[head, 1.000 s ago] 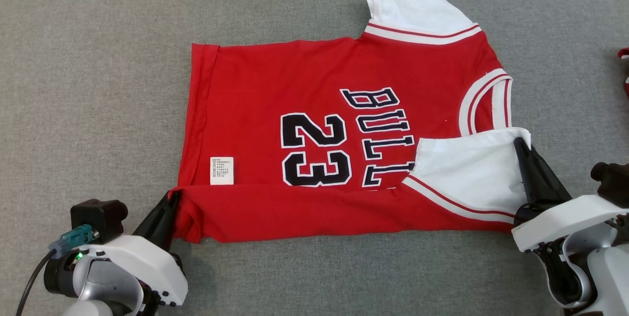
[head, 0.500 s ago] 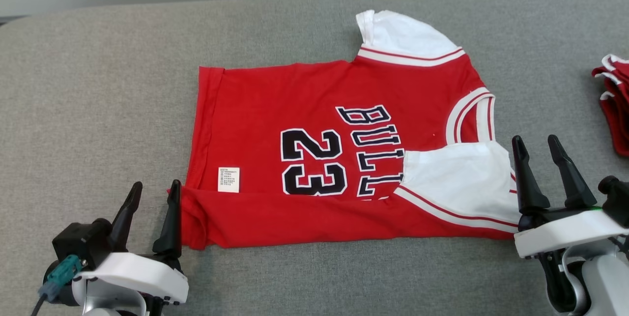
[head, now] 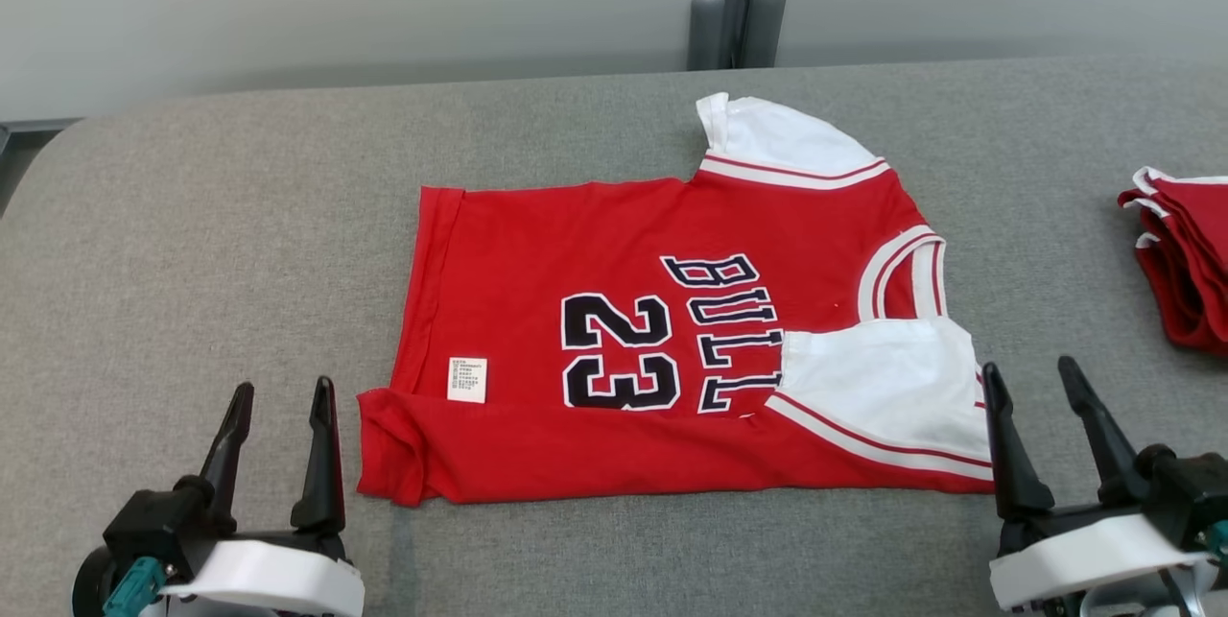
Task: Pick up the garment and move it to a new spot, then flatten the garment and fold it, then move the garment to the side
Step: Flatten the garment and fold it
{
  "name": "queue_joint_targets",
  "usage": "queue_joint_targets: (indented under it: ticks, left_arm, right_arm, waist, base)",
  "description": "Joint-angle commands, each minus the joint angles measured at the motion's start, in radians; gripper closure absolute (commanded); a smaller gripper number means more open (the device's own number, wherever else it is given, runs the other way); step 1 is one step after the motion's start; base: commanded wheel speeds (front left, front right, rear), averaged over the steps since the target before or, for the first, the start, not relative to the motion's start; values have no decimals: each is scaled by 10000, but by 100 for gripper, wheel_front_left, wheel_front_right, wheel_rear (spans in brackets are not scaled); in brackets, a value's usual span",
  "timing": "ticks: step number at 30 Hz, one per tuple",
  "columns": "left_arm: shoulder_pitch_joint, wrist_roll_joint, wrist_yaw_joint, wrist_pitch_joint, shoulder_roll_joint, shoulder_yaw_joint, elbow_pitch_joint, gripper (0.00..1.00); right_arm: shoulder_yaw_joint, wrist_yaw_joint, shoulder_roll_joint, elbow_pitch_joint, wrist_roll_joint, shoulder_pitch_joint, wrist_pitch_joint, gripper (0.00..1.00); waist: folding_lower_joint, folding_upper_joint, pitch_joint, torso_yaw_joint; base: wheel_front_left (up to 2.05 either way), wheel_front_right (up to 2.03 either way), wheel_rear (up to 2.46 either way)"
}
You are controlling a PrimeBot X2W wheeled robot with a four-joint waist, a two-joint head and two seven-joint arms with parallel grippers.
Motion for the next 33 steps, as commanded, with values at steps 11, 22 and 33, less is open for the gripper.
queue_joint_targets:
  ticks: [11,22,33]
  left_arm:
    - [229,-6,69,256,137,-185,185,0]
    - [62,79,-85,572,190,-556,147,0]
    - [-106,-143,-491,924,-188,-1259,1507,0]
  right_arm:
    - [-118,5,202,-405,-59,437,336,0]
    - [-301,5,264,-147,-35,295,484,0]
    - [-452,5,328,2029,203,-77,213,0]
  waist:
    - [0,-1,-209,-143]
    - [0,-1,-8,-46]
    - [0,-1,743,43]
  base:
    - [0,0,0]
    - [0,0,0]
    - [0,0,0]
